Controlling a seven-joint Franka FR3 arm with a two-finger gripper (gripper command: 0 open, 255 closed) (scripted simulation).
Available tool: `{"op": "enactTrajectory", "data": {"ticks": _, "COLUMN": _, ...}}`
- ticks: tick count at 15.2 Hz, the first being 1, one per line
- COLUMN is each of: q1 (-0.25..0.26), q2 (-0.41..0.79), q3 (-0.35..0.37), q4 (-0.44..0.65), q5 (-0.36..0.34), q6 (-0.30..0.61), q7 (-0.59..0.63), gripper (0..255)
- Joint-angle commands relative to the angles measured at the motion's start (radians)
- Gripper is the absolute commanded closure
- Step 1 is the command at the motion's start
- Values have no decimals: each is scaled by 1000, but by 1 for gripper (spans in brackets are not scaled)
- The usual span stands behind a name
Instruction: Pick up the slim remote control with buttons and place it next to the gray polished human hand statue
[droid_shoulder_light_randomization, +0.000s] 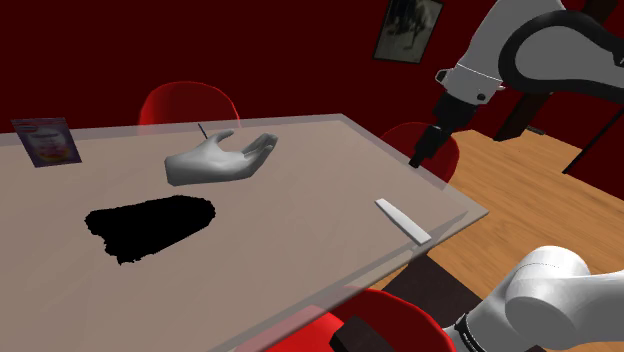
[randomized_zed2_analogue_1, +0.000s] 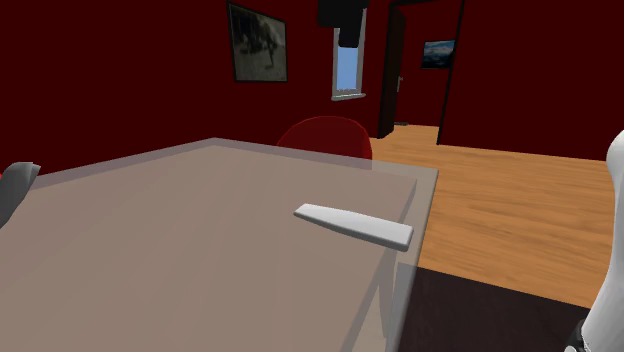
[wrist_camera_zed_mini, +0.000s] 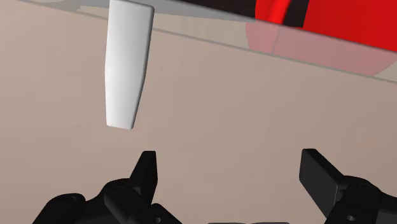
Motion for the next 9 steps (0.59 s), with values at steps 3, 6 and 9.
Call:
{"op": "enactTrajectory", "data": {"ticks": 3, "q1": -14, "q2": 5, "q3": -11, "q4": -55, "q5": -12, "q6": 50, "q7": -3, "gripper": 0}}
{"op": "enactTrajectory", "data": {"ticks": 6, "q1": -37, "q2": 21, "q3": -29, "q4": -131, "q5": -30, "q6": 127, "q7": -8, "gripper": 0}}
{"op": "enactTrajectory", "data": {"ticks": 9, "q1": -62, "q2": 47, "q3": -48, "q4": -199, "q5": -49, "q6": 208, "q7": -12, "gripper": 0}}
